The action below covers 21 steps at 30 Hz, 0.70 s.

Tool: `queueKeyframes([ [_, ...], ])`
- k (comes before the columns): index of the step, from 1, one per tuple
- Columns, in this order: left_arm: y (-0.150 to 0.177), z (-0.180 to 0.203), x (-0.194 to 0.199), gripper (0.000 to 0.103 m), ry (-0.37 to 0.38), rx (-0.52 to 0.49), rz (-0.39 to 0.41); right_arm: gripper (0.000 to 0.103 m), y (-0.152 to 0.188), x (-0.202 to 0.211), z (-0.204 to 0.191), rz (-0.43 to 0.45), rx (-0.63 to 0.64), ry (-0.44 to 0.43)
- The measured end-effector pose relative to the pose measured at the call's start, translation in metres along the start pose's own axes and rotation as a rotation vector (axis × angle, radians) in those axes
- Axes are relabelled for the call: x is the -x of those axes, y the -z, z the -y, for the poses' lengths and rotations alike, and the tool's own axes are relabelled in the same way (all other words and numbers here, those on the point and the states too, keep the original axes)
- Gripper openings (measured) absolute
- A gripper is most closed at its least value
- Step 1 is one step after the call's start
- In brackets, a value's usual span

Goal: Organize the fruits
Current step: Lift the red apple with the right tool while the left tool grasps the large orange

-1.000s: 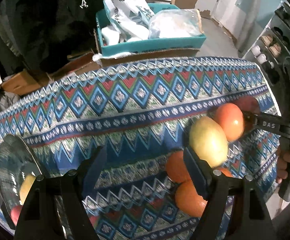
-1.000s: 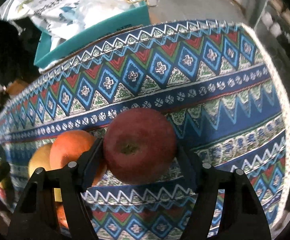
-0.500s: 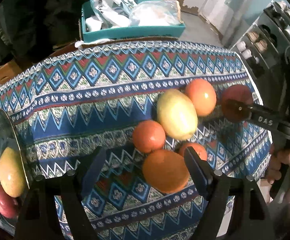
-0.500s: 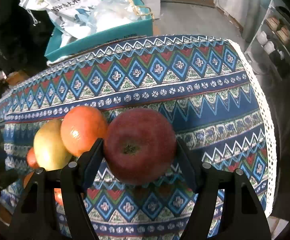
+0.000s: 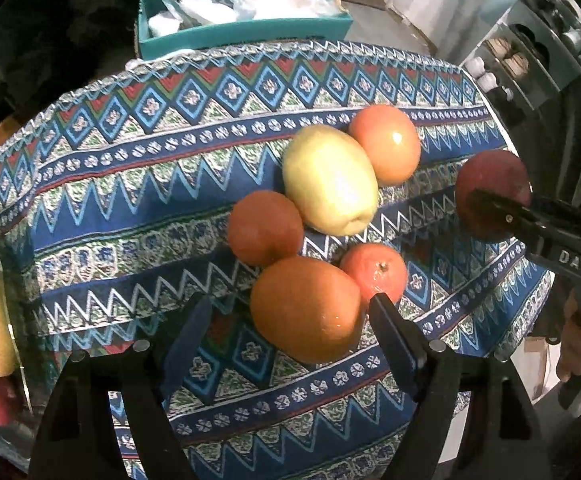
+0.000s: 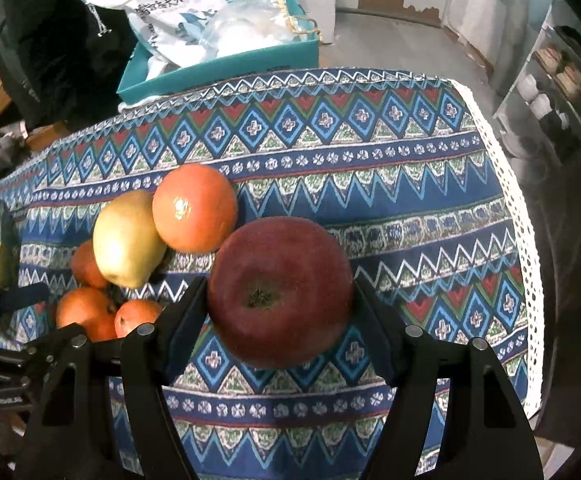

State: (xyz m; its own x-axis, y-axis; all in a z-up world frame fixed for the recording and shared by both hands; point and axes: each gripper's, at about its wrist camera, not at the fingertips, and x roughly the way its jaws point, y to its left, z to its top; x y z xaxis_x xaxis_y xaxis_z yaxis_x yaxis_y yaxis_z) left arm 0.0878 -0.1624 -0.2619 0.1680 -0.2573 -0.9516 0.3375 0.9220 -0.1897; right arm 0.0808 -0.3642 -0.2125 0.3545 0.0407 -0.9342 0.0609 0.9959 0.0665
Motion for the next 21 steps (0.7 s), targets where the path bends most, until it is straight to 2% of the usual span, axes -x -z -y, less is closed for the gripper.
queueKeyframes([
  [9, 0.001, 0.003, -0.020, 0.083, -0.002, -0.005, -0.048, 0.071, 0.010, 0.006, -0.006, 0.004, 0.040, -0.010],
  [19, -0.001, -0.002, -0.029, 0.082, 0.048, 0.025, -0.049, 0.071, 0.009, 0.002, -0.011, -0.002, 0.047, -0.033],
  [21, -0.001, -0.003, -0.029, 0.077, 0.074, 0.031, -0.049, 0.071, 0.008, 0.002, -0.012, 0.000, 0.049, -0.035],
])
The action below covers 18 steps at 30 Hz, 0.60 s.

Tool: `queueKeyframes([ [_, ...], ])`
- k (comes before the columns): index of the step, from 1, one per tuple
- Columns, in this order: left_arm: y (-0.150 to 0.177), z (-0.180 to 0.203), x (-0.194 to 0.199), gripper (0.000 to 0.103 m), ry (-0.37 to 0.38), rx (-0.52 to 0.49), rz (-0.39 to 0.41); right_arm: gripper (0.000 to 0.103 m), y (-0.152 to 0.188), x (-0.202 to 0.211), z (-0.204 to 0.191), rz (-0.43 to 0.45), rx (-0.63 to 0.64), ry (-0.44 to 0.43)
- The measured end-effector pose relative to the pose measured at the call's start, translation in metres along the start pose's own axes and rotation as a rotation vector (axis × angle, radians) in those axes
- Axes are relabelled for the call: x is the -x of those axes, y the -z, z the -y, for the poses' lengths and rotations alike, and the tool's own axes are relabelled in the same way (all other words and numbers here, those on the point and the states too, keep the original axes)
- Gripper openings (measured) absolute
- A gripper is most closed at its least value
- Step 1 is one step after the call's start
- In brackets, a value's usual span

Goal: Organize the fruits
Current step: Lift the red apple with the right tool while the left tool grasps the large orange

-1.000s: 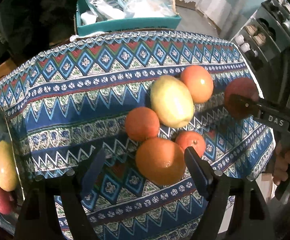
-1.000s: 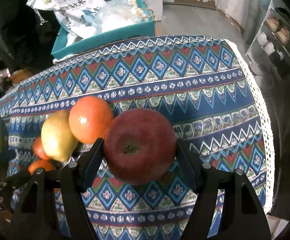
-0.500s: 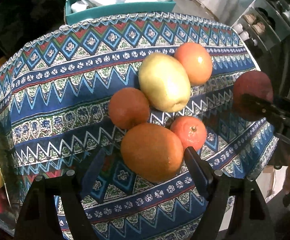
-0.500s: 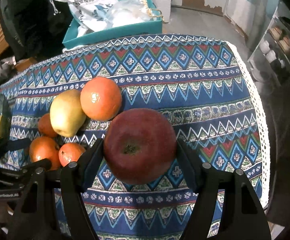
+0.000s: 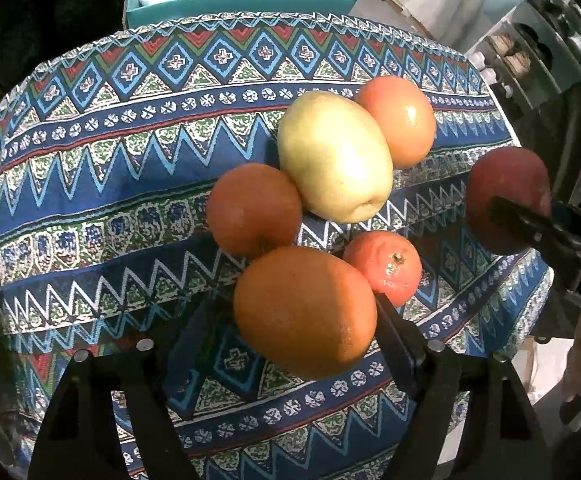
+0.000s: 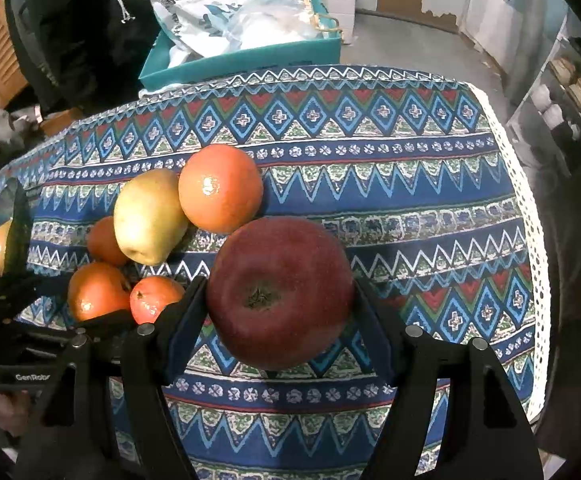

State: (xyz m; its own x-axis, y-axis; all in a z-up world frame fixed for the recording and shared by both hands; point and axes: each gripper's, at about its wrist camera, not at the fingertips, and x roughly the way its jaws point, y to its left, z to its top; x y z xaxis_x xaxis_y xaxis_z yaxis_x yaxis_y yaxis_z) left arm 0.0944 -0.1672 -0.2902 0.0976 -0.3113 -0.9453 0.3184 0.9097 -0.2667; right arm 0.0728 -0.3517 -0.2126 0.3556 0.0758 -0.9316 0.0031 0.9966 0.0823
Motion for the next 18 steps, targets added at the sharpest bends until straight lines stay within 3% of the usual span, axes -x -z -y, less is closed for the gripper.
queueKeyframes([
  [2, 0.001, -0.001, 0.002, 0.067, 0.032, 0.001, 0.000, 0.071, 0.000, 0.000, 0.000, 0.000, -0.003, -0.002],
  [18, 0.007, -0.006, 0.027, 0.065, -0.001, -0.021, 0.052, 0.071, -0.010, 0.014, -0.020, 0.056, 0.050, -0.011],
])
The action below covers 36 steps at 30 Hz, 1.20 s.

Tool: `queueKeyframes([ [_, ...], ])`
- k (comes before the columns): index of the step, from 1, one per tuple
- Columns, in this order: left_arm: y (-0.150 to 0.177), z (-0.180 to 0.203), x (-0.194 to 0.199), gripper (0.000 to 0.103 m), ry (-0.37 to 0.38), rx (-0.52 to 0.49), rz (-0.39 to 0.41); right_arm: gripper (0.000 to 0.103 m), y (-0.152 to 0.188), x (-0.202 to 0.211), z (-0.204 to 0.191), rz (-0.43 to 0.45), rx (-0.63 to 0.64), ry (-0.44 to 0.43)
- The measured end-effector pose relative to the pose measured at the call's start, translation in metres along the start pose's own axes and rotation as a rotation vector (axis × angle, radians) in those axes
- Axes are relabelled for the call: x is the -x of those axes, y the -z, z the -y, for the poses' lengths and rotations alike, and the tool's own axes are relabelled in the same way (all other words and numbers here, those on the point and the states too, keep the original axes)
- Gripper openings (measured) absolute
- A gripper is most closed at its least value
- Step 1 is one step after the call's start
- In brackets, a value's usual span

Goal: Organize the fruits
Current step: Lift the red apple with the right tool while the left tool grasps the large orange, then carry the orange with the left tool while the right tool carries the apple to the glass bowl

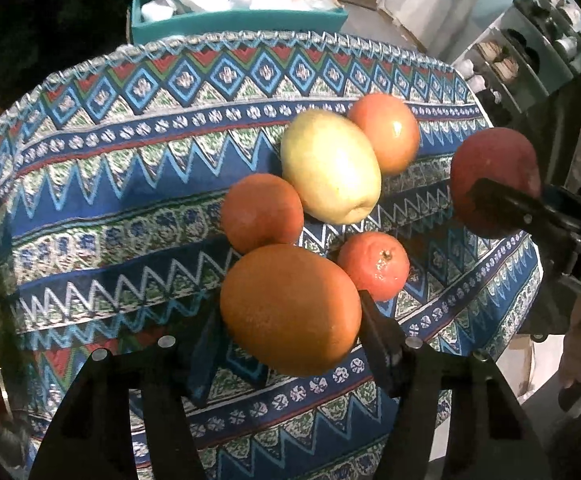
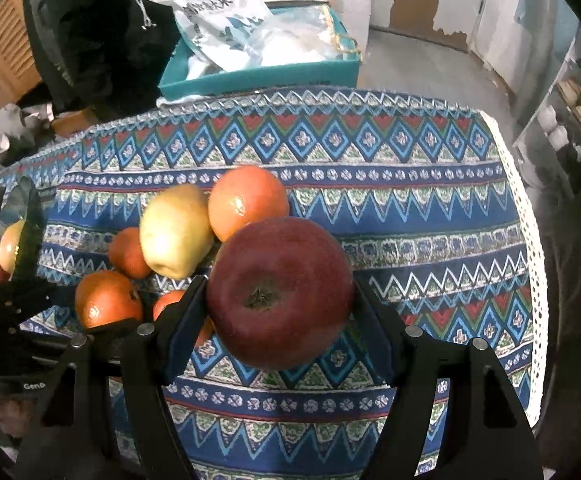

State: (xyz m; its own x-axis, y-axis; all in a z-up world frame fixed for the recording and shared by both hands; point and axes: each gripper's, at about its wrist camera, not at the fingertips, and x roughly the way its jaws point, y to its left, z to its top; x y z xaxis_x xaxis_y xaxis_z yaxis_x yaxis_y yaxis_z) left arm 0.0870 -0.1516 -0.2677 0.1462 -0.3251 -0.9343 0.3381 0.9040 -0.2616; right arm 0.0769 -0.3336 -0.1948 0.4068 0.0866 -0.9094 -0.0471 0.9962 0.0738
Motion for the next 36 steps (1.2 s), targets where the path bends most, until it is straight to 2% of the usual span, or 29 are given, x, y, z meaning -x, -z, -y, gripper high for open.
queueKeyframes([
  [17, 0.002, 0.003, 0.069, 0.065, -0.065, -0.051, 0.163, 0.071, -0.018, 0.037, -0.032, 0.111, 0.074, -0.024],
  [36, 0.010, -0.009, 0.134, 0.065, -0.107, -0.053, 0.307, 0.071, -0.036, 0.077, -0.081, 0.210, 0.156, -0.076],
])
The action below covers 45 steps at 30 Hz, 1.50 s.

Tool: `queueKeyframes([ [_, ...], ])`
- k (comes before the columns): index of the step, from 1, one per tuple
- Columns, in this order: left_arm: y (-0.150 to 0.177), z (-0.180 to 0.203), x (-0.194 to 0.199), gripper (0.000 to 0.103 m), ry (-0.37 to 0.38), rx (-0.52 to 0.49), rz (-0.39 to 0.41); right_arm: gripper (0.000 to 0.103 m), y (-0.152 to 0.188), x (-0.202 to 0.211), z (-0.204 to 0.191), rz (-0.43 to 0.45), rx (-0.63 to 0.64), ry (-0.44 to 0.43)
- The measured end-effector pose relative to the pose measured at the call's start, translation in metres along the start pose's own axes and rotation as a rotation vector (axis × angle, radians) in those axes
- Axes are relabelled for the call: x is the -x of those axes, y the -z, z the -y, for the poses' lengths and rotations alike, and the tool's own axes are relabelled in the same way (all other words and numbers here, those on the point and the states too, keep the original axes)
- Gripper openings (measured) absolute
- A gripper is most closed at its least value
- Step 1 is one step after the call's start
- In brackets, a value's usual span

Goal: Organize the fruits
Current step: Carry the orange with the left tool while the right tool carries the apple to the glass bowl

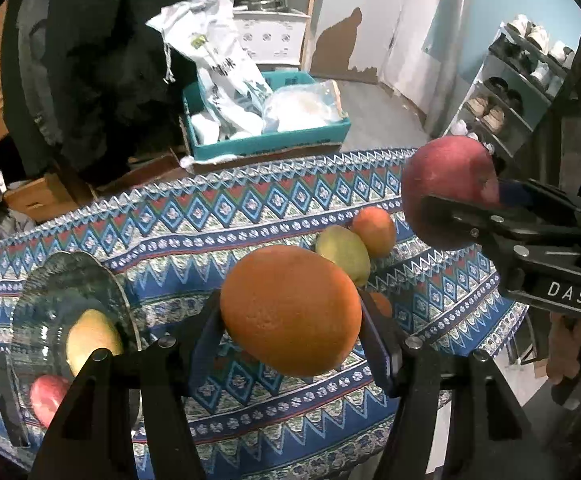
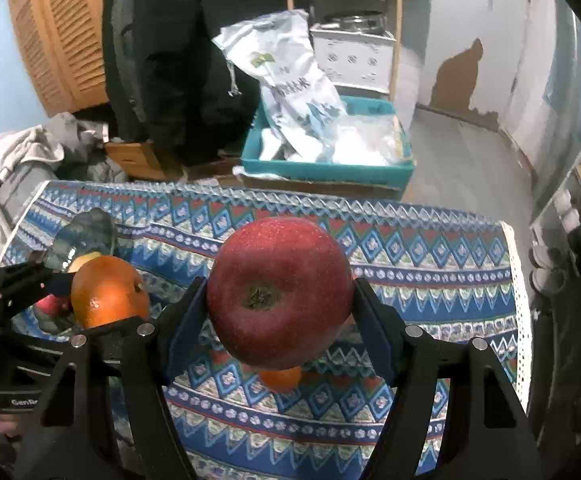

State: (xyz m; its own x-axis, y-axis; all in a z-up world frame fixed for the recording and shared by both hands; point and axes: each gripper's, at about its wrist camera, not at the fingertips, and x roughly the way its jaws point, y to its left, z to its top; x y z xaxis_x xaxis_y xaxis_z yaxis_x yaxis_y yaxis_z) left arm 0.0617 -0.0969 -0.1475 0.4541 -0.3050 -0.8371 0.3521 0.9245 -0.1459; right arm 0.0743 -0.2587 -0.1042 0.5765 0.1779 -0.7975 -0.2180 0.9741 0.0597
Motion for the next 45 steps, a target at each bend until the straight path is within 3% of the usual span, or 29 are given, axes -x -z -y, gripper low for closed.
queueKeyframes([
  [28, 0.013, -0.091, 0.050, 0.065, -0.099, 0.142, 0.113, 0.071, -0.053, -0.010, -0.110, 0.048, 0.137, -0.106],
  [45, 0.031, -0.171, 0.060, 0.065, -0.206, 0.262, 0.122, 0.071, -0.076, -0.065, -0.183, -0.011, 0.211, -0.203],
])
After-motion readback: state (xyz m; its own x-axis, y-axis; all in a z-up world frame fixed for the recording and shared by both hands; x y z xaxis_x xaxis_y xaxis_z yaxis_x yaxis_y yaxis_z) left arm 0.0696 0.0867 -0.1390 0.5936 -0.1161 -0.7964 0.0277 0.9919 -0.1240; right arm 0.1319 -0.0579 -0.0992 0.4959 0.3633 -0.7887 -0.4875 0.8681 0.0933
